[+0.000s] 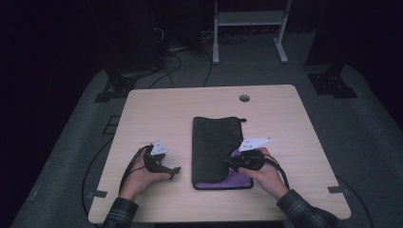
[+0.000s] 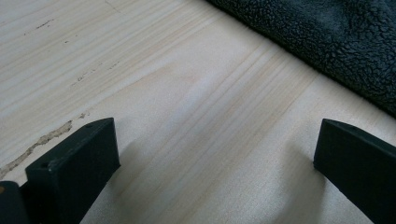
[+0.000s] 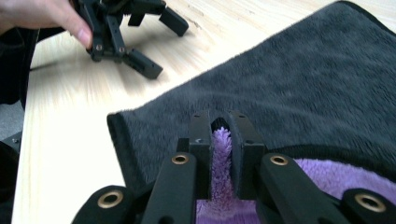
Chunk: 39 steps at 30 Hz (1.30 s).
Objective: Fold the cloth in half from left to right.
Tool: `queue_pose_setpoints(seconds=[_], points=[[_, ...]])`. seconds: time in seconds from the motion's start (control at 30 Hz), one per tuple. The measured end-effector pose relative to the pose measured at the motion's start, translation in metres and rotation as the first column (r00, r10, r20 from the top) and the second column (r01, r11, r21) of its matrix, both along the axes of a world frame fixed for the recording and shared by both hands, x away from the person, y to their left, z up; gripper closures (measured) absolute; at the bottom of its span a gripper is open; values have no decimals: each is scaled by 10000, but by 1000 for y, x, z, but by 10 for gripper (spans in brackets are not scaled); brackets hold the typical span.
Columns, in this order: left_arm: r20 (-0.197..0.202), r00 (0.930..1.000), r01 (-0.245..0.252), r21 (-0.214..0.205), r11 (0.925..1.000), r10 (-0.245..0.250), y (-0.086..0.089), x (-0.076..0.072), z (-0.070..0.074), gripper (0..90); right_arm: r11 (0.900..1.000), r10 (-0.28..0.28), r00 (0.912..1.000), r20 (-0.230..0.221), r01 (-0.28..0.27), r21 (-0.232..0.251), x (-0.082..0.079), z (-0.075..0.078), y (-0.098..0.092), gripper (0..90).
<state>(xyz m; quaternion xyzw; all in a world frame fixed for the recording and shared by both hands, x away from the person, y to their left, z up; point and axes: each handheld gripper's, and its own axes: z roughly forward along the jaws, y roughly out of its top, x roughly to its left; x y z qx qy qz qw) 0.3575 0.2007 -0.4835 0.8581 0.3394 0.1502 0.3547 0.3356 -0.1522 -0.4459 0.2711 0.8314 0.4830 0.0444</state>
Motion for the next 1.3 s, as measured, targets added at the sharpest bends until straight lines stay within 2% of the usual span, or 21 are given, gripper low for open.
queue_pose_setpoints(seconds=[0.17,0.33,0.53,0.8,0.97,1.07,1.17,1.3], points=[[8,10000,-20,2,10000,20,0,0,0,0,9999,-116,9998,161,118,-121,-7,1,-12,802],[29,10000,-21,-12,10000,21,0,0,0,0,9993,-181,9998,8,181,-340,-13,-5,-22,786],[31,10000,-49,-30,10000,49,0,0,0,0,9927,-328,9993,179,346,-1154,-25,-16,-31,756],[30,10000,-56,-24,10000,56,0,0,0,0,9760,-675,9956,643,793,-2028,-37,-19,-51,742],[38,10000,-62,-37,10000,62,0,0,0,0,9709,-851,9947,570,957,-2196,-46,-20,-69,742],[37,10000,-65,-35,10000,65,0,0,0,0,9738,-1112,9924,536,1196,-1933,-48,-18,-80,681],[22,10000,-56,-3,10000,56,0,0,0,0,9739,-1472,9879,494,1535,-1674,-43,-17,-88,588],[23,10000,-16,-16,10000,16,0,-1,0,0,9673,-1821,9812,640,1905,-1673,-31,-17,-90,511]])
